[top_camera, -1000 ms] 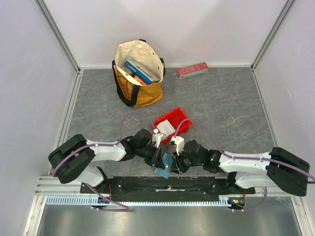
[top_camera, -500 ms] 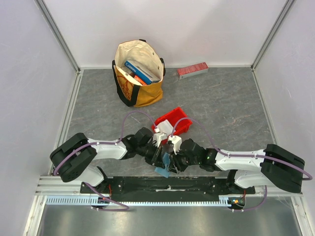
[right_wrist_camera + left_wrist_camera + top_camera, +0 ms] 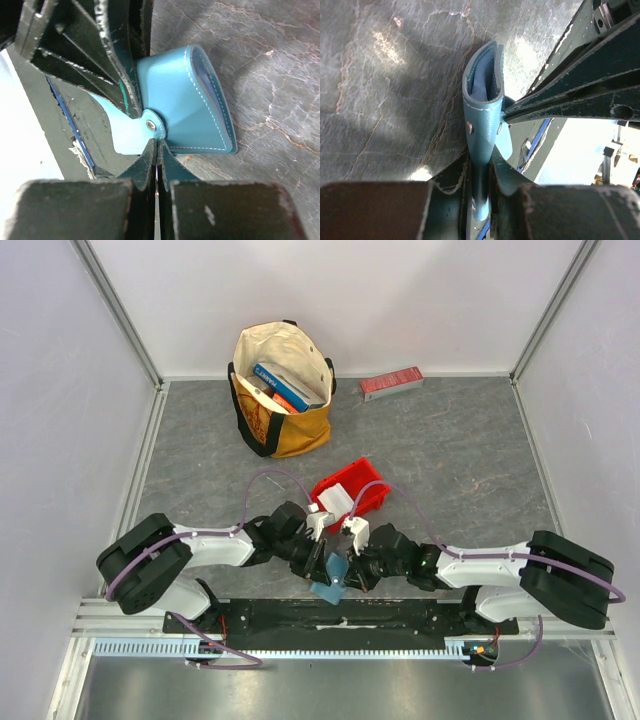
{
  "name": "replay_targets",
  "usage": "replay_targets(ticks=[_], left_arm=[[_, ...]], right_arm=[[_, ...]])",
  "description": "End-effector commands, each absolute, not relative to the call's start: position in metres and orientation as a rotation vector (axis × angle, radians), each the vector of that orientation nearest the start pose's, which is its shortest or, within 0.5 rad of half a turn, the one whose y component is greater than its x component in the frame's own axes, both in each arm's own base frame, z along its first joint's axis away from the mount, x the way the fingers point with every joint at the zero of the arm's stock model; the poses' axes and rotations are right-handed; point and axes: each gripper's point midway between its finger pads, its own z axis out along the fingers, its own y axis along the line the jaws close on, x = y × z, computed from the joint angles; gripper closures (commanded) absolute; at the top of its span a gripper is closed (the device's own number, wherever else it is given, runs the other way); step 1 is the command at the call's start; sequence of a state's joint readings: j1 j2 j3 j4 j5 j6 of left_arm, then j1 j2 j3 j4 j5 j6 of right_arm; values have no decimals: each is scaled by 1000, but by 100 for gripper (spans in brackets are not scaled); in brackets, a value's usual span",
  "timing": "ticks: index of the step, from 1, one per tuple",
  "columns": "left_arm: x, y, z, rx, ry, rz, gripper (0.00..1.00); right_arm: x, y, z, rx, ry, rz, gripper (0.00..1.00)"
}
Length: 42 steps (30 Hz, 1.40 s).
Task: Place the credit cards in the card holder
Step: Pick up the card holder from the corner of the board.
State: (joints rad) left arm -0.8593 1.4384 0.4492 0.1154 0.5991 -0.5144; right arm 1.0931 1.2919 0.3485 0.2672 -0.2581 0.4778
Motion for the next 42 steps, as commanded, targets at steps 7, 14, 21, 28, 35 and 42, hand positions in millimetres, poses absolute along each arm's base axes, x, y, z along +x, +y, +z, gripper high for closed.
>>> replay_targets(ticks=[7,14,21,28,35,42], left_arm=[[154,-291,33,435,2484,-1071,98],[160,-281,28,366,2507,-990,98],[163,-273,21,298,2534,-933,98],[166,-264,16,249,2548,-892,98],[163,-260,17,261,2551,-905,98],[147,-252,23,299,2511,-967,98]], right_arm=[[8,308,49,-1175,2191,1470,100],[-9,310,36,-1233,2280,1468,100],[-25,305,24,-1274,2356,1433,100],[-38,298,17,-1285,2419,1403,100],[-38,288,4,-1278,2482,1318,100],[0,276,7,-1051,2521,1026,86]])
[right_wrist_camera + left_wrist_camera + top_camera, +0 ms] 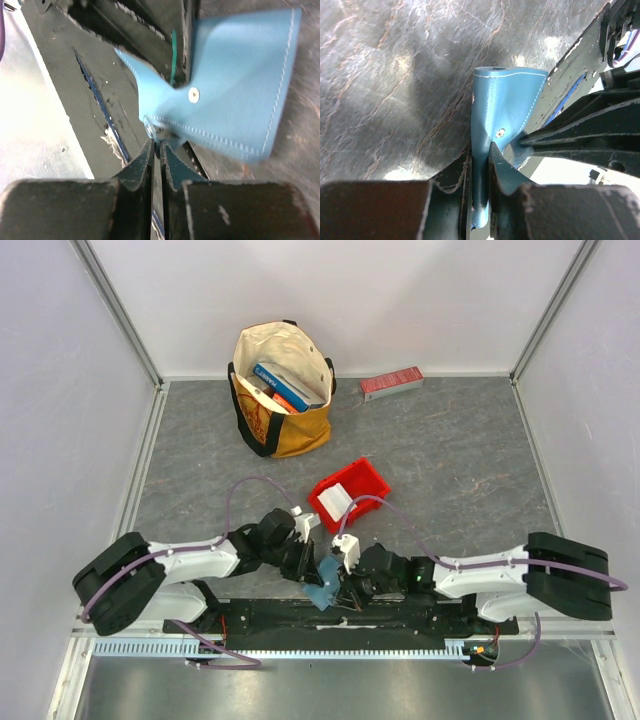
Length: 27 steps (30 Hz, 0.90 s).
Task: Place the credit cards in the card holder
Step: Pick up the card holder from the corner of the board, then open the card holder at the center of the board.
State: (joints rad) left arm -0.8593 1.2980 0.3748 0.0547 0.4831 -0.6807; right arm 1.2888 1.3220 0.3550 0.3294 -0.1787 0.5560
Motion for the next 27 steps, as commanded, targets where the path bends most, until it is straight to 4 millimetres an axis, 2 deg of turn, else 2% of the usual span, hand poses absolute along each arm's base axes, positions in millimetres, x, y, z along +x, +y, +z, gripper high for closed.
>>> replay_targets(ticks=[1,2,3,4,6,8,9,11,13,17,20,22,27], left_arm=[[146,-250,23,290,2508,-968,98],[143,-247,21,283,2512,-966,98],[142,-246,22,273,2509,-971,98],[140,-244,20,265,2509,-970,98],[139,-241,18,241,2513,-969,98],[138,-238,17,221,2515,-961,98],[138,-237,16,204,2516,-955,98],[140,-233,16,171,2513,-938,98],[141,-230,17,141,2516,-918,98],[141,-229,19,80,2518,-932,98],[139,-232,23,74,2523,-953,98],[139,-236,27,71,2528,-971,98],[136,-236,32,44,2543,-975,98]], right_arm=[[5,275,12,-1007,2513,1018,85],[9,273,15,-970,2499,1012,85],[12,271,17,-931,2493,1007,80],[20,271,23,-872,2470,994,83],[21,270,29,-841,2449,1019,83],[28,260,25,-785,2475,948,83],[36,256,26,-727,2482,895,80],[53,246,27,-625,2488,789,81],[71,245,42,-479,2459,725,74],[98,264,85,-186,2329,834,64],[110,289,118,-120,2241,929,60],[118,305,130,-108,2212,931,60],[125,346,126,-106,2242,903,61]])
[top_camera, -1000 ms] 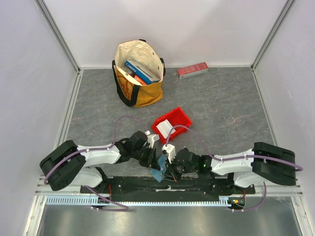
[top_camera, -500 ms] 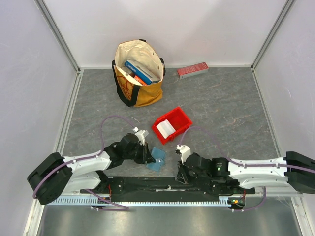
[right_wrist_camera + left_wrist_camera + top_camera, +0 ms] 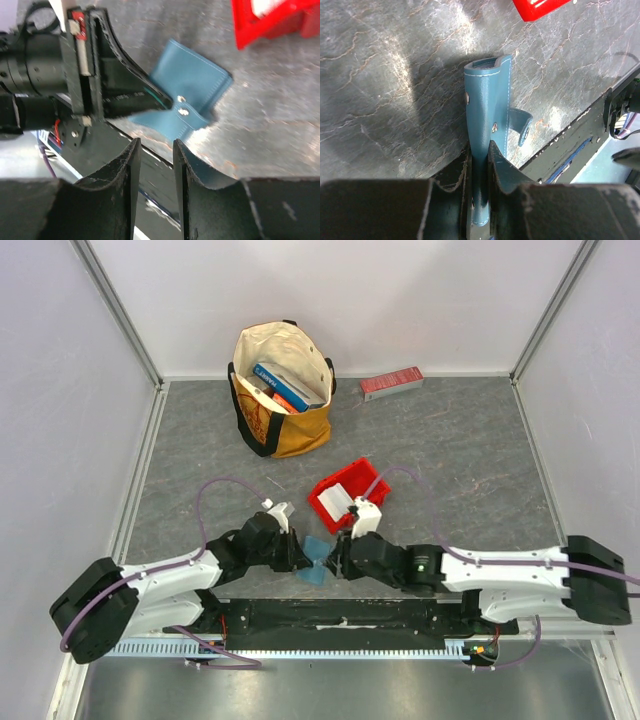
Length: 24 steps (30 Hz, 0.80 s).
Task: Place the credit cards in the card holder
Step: Open the card holder at the center of the board.
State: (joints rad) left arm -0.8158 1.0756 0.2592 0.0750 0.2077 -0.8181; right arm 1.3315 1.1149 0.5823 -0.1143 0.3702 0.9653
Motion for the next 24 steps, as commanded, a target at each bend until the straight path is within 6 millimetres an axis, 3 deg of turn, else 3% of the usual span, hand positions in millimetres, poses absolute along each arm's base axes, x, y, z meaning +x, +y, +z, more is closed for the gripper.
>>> replay_targets(ticks=[1,5,12,16,24], left_arm=[[135,-236,32,40,2542,-977,98],[134,-237,36,43,2531,-997,98],[131,-237,41,30,2522,-1029,98],[130,-235,41,27,2531,-1019,97],[129,-236,35,59,2558,-993,97]], right_arm=[[126,352,121,-104,2250,888,62],[127,373,109,-121,2266,875,63],[135,383,88,-157,2284,769,65],[142,354,64,-165,2362,484,67],[130,310,31,-164,2445,346,70]])
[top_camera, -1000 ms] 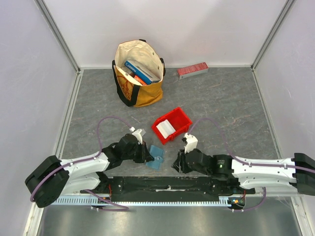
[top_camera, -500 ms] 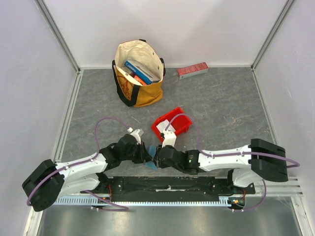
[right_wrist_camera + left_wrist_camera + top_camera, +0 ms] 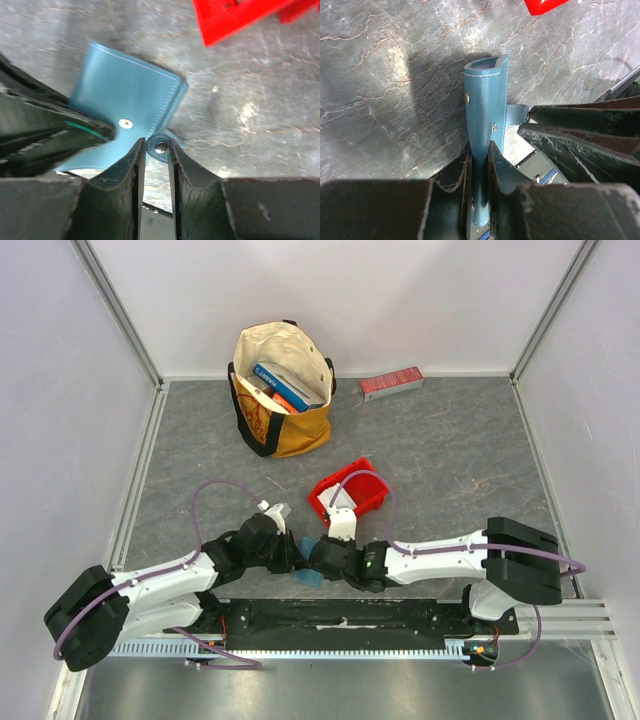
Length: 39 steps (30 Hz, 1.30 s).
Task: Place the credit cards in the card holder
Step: Open the card holder at the center of the board.
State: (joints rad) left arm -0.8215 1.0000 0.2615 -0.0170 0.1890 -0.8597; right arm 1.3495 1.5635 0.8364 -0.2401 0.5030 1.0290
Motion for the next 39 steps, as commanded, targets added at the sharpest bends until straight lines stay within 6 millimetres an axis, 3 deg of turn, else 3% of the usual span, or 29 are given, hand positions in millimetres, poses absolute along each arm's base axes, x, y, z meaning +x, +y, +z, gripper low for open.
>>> replay_targets(ticks=[1,7,10,18,22,27,33,36,37,39], left_arm=[[130,-236,35,59,2558,-993,97],[130,-235,34,47,2551,-998,96],[128,-236,32,50,2550,-1011,91],[124,-230,20,29,2617,-949,47],[129,-217,31,-19,2665,-805,36],[129,-199,64,-87,2708,-667,30],[127,-193,71,-76,2673,-671,27],[131,-192,80,-62,2604,-706,12],[137,-188,84,-68,2567,-684,9],[141,-187,93,-65,2527,-689,9]], right_arm=[[129,307,28,-164,2449,338,71],[124,283,20,-140,2471,286,74],[122,272,10,-140,2483,251,74],[122,261,-8,-164,2503,161,75],[124,244,-8,-174,2519,30,77],[116,237,7,-247,2571,-39,78],[128,231,26,-311,2480,-2,65],[138,232,51,-275,2418,101,55],[140,234,63,-269,2404,150,54],[144,242,91,-266,2356,282,41]])
